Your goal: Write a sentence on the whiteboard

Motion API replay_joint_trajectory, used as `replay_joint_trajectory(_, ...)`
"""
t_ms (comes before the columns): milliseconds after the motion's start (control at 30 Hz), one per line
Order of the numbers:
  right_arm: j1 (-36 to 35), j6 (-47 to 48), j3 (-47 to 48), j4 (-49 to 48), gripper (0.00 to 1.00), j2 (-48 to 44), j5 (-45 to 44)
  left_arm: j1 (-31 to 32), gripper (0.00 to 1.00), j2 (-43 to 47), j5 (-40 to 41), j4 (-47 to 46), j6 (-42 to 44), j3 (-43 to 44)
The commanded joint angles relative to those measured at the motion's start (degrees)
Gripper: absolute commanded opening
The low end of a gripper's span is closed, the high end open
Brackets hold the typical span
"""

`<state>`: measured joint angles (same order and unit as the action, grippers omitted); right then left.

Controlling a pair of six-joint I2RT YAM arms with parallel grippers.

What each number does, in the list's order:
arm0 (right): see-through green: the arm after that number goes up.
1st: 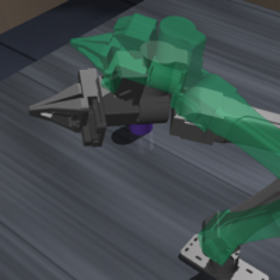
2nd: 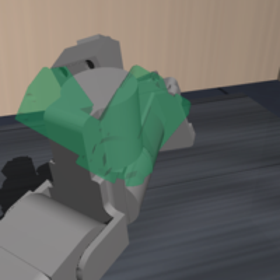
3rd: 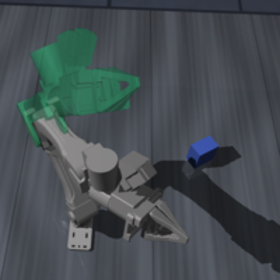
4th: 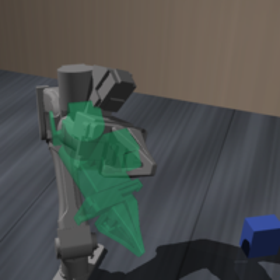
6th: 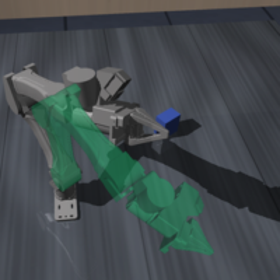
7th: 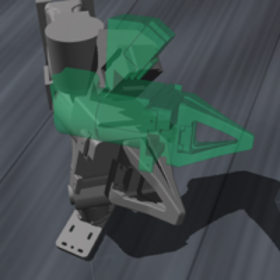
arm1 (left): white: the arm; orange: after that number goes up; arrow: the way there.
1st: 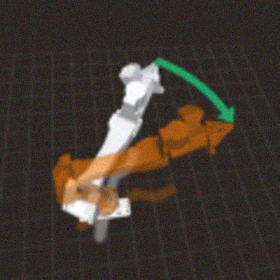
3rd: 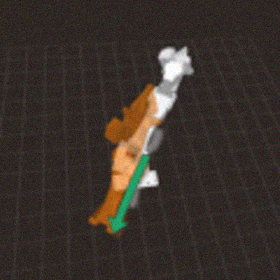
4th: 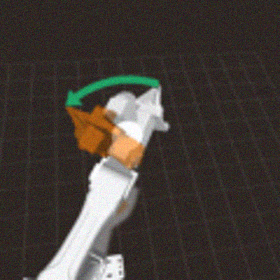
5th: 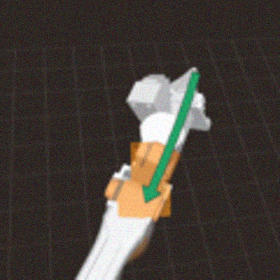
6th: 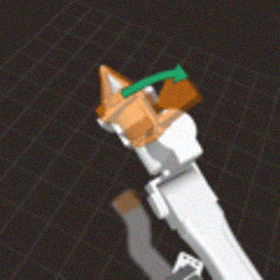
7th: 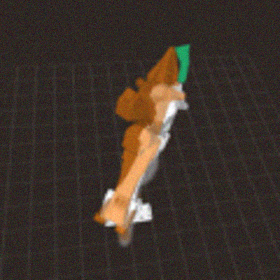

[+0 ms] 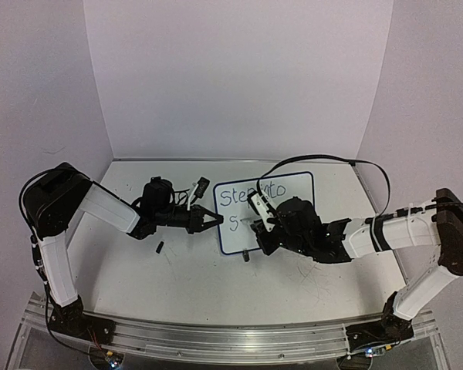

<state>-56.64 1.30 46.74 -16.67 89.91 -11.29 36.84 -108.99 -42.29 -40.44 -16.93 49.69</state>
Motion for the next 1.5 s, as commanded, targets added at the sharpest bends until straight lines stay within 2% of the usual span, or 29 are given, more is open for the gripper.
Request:
replay_joint_trajectory(0,0.0,0.1,1.1,-1.8,0.0,-1.0,-0.9,-0.6,0.0,0.0,3.5,4.3,2.3,0.3)
replay_joint_trajectory(1467,0.1,0.7,0.7,-2.0,0.0,-1.0,-1.4,-0.5,0.0,0.2,4.0,4.8,2.4,0.2)
